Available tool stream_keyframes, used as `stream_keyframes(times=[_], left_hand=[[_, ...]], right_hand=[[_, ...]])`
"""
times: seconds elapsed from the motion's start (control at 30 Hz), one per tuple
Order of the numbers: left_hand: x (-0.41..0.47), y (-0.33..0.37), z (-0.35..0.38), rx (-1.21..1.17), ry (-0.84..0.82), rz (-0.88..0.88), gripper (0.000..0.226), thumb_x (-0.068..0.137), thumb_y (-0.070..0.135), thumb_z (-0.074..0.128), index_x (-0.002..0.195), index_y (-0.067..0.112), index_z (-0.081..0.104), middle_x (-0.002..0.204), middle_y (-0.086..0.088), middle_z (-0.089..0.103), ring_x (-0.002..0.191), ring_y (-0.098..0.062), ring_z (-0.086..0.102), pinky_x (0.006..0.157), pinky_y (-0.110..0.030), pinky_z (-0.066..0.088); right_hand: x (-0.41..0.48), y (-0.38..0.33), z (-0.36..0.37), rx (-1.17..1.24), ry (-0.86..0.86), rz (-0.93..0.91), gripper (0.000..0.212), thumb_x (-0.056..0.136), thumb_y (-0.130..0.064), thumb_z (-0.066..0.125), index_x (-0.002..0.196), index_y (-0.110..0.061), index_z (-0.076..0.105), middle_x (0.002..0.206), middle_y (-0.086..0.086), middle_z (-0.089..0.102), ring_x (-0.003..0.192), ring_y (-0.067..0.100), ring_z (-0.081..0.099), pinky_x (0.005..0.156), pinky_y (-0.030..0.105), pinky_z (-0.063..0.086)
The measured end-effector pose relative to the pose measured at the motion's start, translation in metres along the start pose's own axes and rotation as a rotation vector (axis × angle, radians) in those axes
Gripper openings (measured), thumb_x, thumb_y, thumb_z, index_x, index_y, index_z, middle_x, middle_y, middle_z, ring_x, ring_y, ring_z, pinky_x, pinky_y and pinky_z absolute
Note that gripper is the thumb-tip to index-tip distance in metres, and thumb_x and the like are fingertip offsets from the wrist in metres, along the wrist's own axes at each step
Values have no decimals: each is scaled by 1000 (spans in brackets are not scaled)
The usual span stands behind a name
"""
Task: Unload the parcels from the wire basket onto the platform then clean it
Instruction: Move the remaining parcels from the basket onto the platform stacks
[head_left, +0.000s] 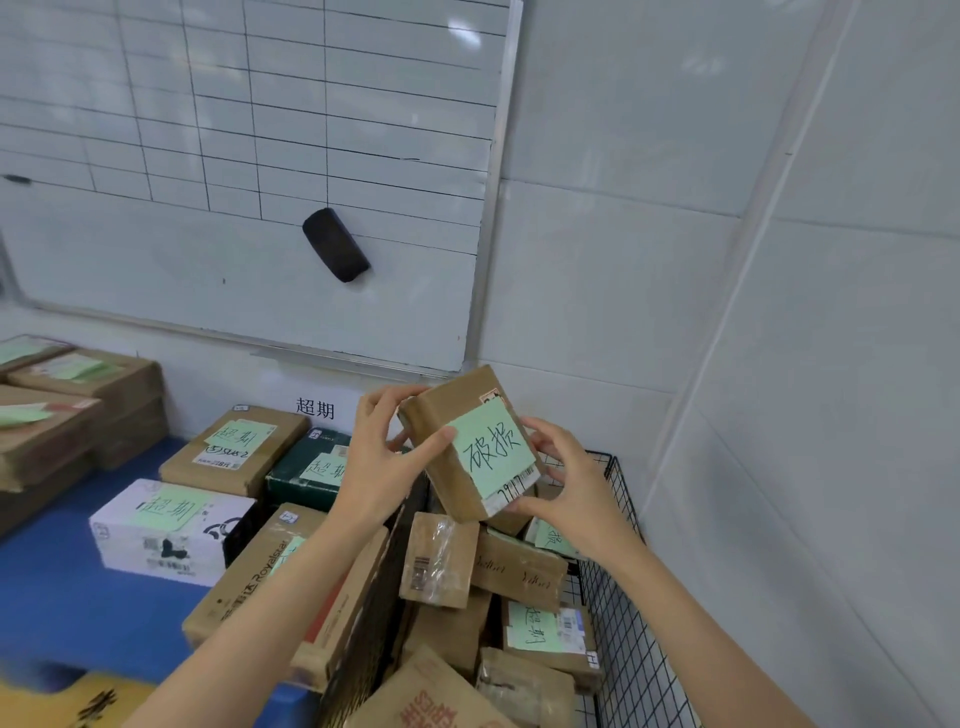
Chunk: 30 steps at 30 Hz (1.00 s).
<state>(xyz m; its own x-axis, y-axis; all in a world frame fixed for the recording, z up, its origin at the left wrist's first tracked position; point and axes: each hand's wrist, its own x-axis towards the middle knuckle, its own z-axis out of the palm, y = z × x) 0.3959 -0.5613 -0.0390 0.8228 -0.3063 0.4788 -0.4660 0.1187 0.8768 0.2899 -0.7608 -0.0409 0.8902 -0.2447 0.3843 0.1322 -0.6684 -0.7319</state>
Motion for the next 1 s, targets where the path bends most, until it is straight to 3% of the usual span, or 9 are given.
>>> stream_keyframes(times=[0.1, 0.23, 0.37, 0.53, 0.67, 0.73, 0.8, 0.87, 1.0], left_hand=[[2, 8, -3, -2, 16, -14, 50, 71, 40, 75, 117, 43, 54, 128, 2, 43, 122, -6, 50, 85, -5, 47], [1, 15, -9, 6, 32, -6, 67, 74, 38, 75, 135, 39, 47, 139, 10, 47, 128, 5, 41, 107, -30, 40], [-4, 19, -16, 81, 66, -7, 77, 71, 45, 79, 138, 39, 40, 143, 16, 45, 132, 0, 39, 109, -38, 38], [-19, 21, -36, 124, 127, -69, 73, 72, 54, 79, 133, 52, 41, 145, 10, 41, 131, -13, 42, 96, -28, 44], [-38, 25, -54, 208, 220, -19, 56, 84, 29, 74, 127, 50, 45, 142, 13, 35, 116, 6, 50, 84, -10, 48], [-51, 25, -64, 177, 272, -38, 51, 89, 21, 69, 129, 42, 46, 138, 15, 40, 123, 3, 48, 89, -13, 49], [-64, 28, -78, 131, 328, -73, 49, 93, 16, 65, 133, 35, 44, 137, 17, 49, 130, -1, 46, 96, -24, 49], [-77, 33, -94, 125, 391, -89, 47, 94, 12, 63, 133, 31, 44, 133, 20, 53, 126, 5, 48, 95, -28, 49], [-99, 42, -129, 189, 439, -97, 55, 84, 26, 69, 133, 30, 45, 132, 23, 56, 128, 5, 47, 93, -24, 50]], right_hand=[[4, -7, -1, 38, -2, -25, 87, 63, -26, 92, 129, -54, 43, 124, -22, 49, 118, -17, 45, 95, 10, 42], [10, -16, 1, 38, -36, -77, 92, 61, -32, 92, 134, -51, 40, 133, -23, 40, 116, -10, 48, 95, 18, 50], [17, -23, 10, 92, -80, -119, 94, 58, -40, 91, 131, -61, 35, 136, -29, 45, 120, -2, 50, 94, 22, 49], [24, -35, 28, 178, -142, -169, 96, 59, -40, 90, 133, -63, 32, 133, -32, 47, 115, -7, 52, 86, 18, 51], [31, -50, 53, 261, -230, -216, 97, 59, -43, 88, 140, -52, 35, 137, -28, 47, 126, -1, 50, 101, 42, 51], [34, -61, 71, 276, -256, -261, 98, 59, -42, 89, 141, -50, 36, 138, -27, 44, 127, -1, 48, 103, 45, 50], [34, -72, 92, 283, -288, -310, 98, 61, -39, 90, 142, -48, 36, 134, -36, 39, 125, -10, 44, 105, 38, 48], [33, -82, 113, 295, -320, -348, 99, 64, -36, 90, 141, -51, 30, 129, -42, 34, 123, -15, 40, 104, 19, 42], [32, -105, 154, 352, -406, -376, 103, 69, -29, 89, 148, -42, 25, 137, -21, 34, 122, -19, 36, 90, -4, 33]])
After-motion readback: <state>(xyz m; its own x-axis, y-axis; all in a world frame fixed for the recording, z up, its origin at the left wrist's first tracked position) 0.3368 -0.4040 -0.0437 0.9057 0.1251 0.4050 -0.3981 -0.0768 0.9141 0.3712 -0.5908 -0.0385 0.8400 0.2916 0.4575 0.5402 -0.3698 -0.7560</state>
